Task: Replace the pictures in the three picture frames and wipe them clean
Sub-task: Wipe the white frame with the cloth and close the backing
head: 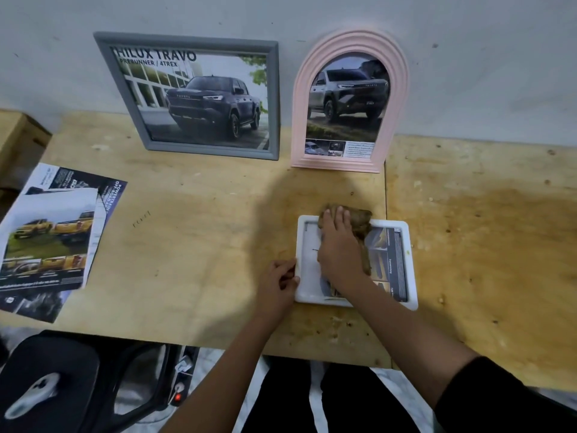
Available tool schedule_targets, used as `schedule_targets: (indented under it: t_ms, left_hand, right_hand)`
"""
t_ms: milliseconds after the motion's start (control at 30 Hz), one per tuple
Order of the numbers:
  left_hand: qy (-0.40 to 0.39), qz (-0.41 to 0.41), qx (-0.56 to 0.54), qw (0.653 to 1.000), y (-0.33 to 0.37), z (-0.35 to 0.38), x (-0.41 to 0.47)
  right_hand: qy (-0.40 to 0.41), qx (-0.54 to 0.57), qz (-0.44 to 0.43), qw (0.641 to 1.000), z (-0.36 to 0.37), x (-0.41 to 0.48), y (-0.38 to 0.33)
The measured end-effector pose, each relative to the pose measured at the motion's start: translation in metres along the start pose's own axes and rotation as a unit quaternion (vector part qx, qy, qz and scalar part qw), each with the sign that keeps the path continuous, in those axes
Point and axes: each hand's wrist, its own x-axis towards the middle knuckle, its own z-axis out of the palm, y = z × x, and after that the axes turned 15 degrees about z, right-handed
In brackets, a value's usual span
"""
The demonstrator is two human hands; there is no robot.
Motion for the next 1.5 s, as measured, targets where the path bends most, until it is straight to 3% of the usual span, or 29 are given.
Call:
schedule_targets:
  t_ms: [200, 400, 767, 1233, 1433, 1500]
  left_hand:
    - [0.016, 0.021, 0.027, 0.999, 0.008, 0.003, -0.004]
    - [0.131, -0.033, 0.041, 0.990, 0.015, 0.013, -0.037]
    - [0.125, -0.052, 0.011, 0.991, 0.013, 0.011, -0.036]
    - [0.158, -0.064, -0.010, 0.985, 0.012, 0.016, -0.037]
    - [0.158, -0.064, -0.015, 0.985, 0.012, 0.015, -0.039]
    - [0.126, -0.066, -0.022, 0.990, 0.007, 0.010, -0.039]
  right_hand:
    - [-0.019, -0.022, -0.004, 1.000, -0.013, 0.002, -0.001]
    - [-0.027, -0.009, 0.001, 1.000, -0.016, 0.002, -0.002]
    - [-0.057, -0.088, -0.097, 0.990, -0.011, 0.006, -0.026]
    - [-0.125, -0.192, -0.275, 0.934, -0.002, 0.002, -0.046]
    - [-0.165, -0.107, -0.285, 0.938, -0.008, -0.019, -0.031]
    - [-0.163, -0.083, -0.266, 0.947, -0.009, -0.024, -0.030]
